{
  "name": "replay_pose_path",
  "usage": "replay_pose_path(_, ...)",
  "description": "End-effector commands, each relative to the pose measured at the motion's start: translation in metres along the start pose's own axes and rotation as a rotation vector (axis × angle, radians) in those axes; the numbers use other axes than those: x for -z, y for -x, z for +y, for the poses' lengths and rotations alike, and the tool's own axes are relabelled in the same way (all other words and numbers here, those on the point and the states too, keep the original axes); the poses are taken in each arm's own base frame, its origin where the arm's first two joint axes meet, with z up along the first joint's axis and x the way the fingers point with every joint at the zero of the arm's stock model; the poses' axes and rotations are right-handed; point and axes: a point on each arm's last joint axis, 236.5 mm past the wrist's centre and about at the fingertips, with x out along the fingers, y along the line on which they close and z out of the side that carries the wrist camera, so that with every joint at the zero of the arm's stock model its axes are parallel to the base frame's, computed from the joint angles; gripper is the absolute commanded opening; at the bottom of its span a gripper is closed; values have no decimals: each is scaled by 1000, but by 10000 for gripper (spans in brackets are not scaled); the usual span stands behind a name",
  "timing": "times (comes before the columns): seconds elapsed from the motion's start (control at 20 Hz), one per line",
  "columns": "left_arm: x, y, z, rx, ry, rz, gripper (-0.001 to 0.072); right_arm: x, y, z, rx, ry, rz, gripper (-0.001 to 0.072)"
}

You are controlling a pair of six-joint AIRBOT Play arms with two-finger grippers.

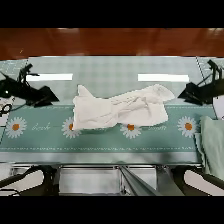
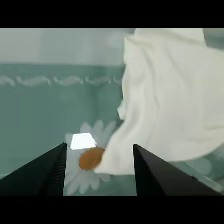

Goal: Fold the shirts.

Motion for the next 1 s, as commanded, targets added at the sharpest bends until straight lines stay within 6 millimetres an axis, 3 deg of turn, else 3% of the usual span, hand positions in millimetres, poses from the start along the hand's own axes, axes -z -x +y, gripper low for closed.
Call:
replay_pose_path(0.0,55,-40,-12,217,111,81,505,61,-30,-23,-56,-70,-1,416)
replay_pose_path(0.1,75,-65,-3,198,148,99,505,90,-45,-25,-70,-81,27,417)
replay_pose_path(0.2,76,-79,3,165,154,78,505,102,-51,-23,-89,-86,36,416)
replay_pose_path(0.65,64,-114,-25,91,3,8,501,97,-52,-18,-111,-104,17,416)
replay_pose_path(0.7,65,-116,-27,90,-4,15,397,97,-52,-18,-110,-103,16,416)
replay_pose_path(0.75,68,-118,-28,92,-11,30,133,96,-52,-19,-108,-97,9,416)
replay_pose_path(0.8,70,-118,-29,98,-38,44,25,93,-52,-20,-104,-90,-2,416)
replay_pose_path(0.95,72,-114,-28,105,-54,64,25,80,-51,-24,-89,-91,-56,416)
